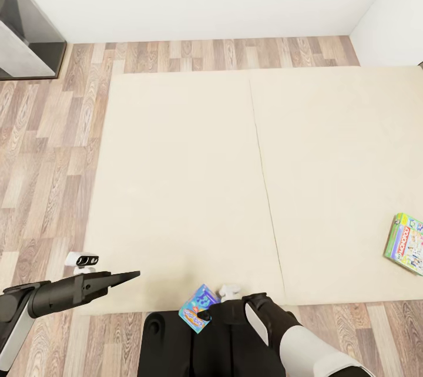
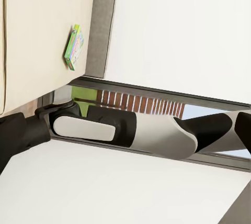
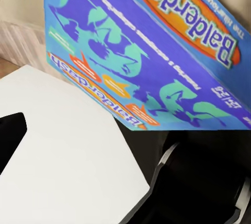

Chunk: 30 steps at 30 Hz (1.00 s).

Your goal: Put all the toys in the child's room - the three board games (two on the bed and one on the table), the two jigsaw puzzles on the table, and the tennis ball on the table - inside the toy box on the table in the child's room.

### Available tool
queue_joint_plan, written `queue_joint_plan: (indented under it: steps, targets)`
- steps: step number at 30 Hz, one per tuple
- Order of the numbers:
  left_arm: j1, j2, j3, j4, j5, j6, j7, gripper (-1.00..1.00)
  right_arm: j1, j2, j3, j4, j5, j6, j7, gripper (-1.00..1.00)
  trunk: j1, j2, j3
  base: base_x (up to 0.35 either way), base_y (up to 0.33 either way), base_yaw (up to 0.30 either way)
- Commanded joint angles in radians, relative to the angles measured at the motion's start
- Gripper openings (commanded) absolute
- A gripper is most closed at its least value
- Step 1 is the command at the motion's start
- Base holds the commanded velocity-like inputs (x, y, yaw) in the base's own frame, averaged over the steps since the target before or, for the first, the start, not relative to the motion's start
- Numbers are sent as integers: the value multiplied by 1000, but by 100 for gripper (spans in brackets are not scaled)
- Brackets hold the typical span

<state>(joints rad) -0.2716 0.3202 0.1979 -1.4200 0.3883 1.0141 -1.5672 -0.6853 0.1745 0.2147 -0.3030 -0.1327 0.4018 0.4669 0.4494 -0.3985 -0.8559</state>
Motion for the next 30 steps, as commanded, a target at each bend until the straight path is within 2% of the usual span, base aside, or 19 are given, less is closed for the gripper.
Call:
queue_joint_plan:
  steps: [1, 10, 17, 30]
  targets:
    - [0, 0, 0, 0, 0, 11, -4, 100, 0, 0, 3, -1, -11, 7, -2, 100, 1, -2, -1, 0, 0, 0]
    - [0, 0, 0, 0, 0, 11, -4, 100, 0, 0, 3, -1, -13, 8, 2, 100, 1, -2, -1, 0, 0, 0]
    - [0, 0, 0, 0, 0, 11, -4, 100, 0, 0, 3, -1, -13, 8, 62, 100, 1, -2, -1, 0, 0, 0]
    - [0, 0, 0, 0, 0, 11, -4, 100, 0, 0, -2, -23, -19, 26, 80, 100, 1, -2, -1, 0, 0, 0]
